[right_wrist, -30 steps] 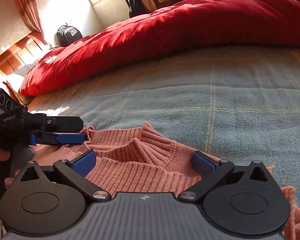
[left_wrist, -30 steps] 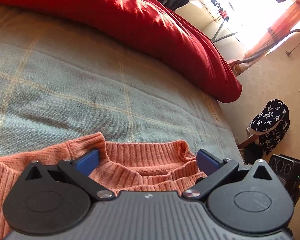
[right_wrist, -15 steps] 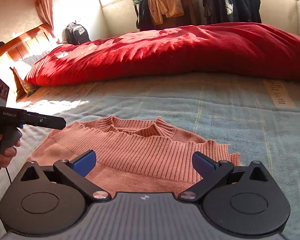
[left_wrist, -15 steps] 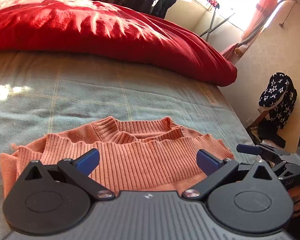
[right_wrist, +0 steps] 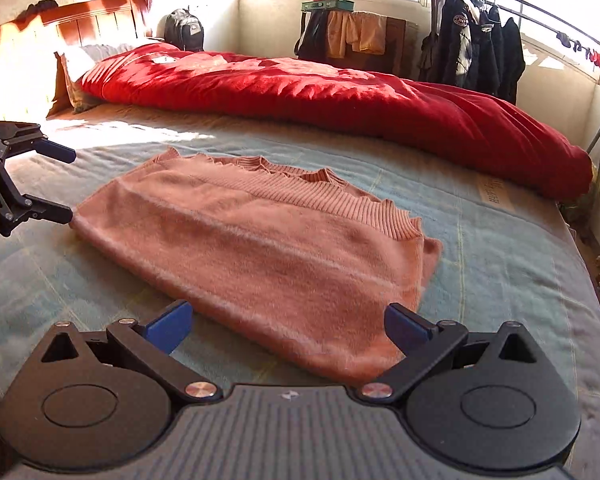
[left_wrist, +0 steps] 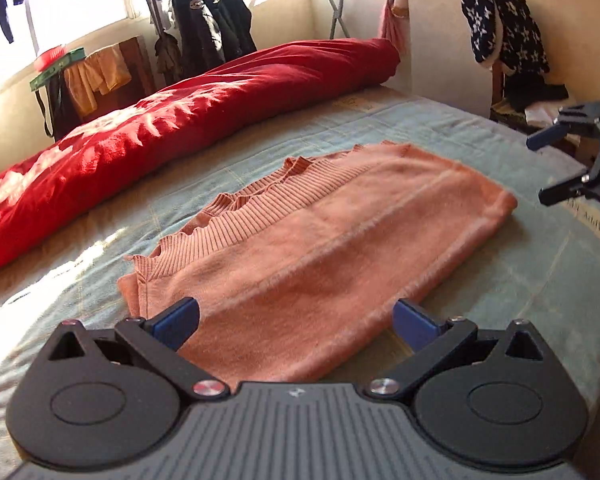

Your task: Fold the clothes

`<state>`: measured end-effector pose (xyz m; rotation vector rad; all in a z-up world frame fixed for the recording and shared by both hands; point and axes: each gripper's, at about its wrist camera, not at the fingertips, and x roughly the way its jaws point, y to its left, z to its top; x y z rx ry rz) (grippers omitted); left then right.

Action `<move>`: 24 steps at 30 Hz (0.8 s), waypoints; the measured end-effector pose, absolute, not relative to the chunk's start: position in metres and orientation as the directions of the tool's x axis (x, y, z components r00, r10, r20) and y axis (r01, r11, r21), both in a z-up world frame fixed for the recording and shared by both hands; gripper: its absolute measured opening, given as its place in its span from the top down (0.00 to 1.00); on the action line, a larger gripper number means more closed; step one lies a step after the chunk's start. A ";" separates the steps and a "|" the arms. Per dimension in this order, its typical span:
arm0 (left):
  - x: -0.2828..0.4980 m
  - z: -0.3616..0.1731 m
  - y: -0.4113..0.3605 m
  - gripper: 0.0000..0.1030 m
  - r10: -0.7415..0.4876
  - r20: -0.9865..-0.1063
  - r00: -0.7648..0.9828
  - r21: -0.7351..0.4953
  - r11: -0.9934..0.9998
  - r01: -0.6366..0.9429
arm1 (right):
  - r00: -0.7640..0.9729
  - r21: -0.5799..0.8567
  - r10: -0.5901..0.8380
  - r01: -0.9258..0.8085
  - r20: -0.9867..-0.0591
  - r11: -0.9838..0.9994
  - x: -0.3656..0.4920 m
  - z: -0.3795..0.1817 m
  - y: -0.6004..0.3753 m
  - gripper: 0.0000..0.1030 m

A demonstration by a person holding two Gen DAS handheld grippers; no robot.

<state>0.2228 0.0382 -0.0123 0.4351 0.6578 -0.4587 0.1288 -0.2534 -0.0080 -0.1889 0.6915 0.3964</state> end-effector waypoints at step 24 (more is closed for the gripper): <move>0.217 -0.112 -0.008 0.01 -0.122 -0.557 0.821 0.625 0.590 0.512 | 0.743 -0.489 0.201 -0.593 -0.639 0.639 0.123 -0.105 -0.112 0.00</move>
